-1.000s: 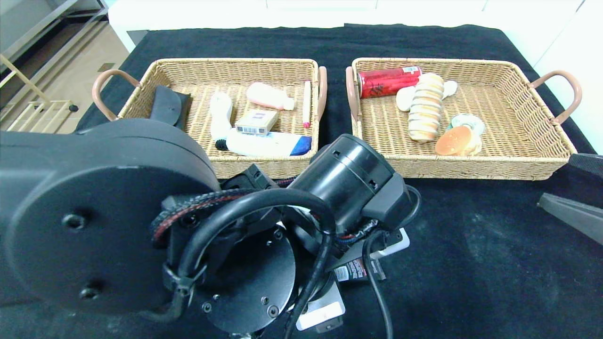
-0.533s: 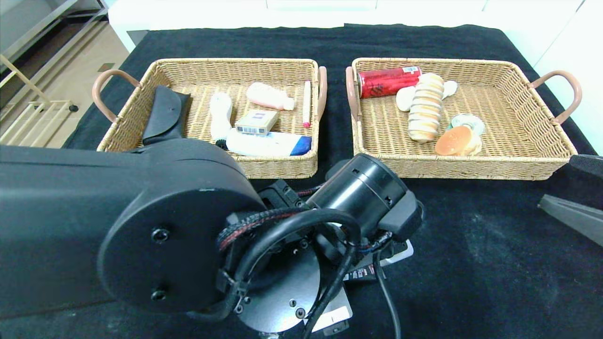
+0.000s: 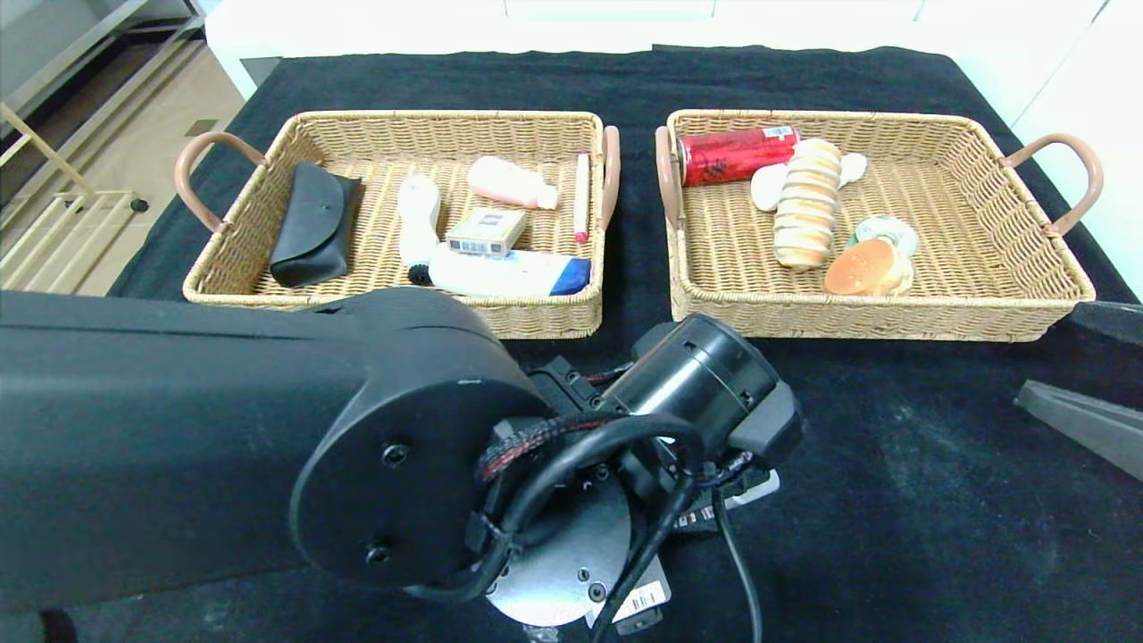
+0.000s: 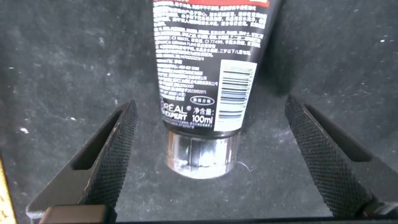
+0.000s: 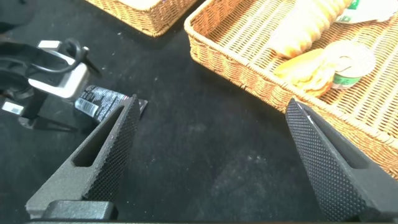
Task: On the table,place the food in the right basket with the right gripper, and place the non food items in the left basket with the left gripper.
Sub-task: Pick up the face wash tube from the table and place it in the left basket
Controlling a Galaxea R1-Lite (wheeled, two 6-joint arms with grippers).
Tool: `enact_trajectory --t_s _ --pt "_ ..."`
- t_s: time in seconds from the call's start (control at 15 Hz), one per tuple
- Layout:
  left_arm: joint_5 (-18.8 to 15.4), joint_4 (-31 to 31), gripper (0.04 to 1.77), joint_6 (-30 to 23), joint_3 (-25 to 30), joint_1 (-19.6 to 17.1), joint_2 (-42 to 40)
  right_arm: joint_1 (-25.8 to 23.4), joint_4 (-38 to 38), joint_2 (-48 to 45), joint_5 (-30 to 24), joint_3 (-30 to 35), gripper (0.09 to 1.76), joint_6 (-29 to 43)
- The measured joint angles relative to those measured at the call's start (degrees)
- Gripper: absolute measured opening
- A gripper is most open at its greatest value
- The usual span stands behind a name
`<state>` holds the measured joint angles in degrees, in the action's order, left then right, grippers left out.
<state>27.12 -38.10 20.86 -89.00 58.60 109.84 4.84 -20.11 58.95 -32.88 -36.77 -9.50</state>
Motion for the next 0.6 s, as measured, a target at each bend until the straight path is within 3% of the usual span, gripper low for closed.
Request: enact_trajectory --t_s 0.4,0.6 --pt "0.02 0.00 1.72 -0.07 0.02 -0.50 0.72 -0.05 -0.04 0.00 -1.22 0.44 1.71 -0.10" --pt "-0.01 0.04 1.26 -0.38 0.06 -0.59 0.80 -0.02 -0.06 0.06 -1.21 0.52 1.71 -0.10"
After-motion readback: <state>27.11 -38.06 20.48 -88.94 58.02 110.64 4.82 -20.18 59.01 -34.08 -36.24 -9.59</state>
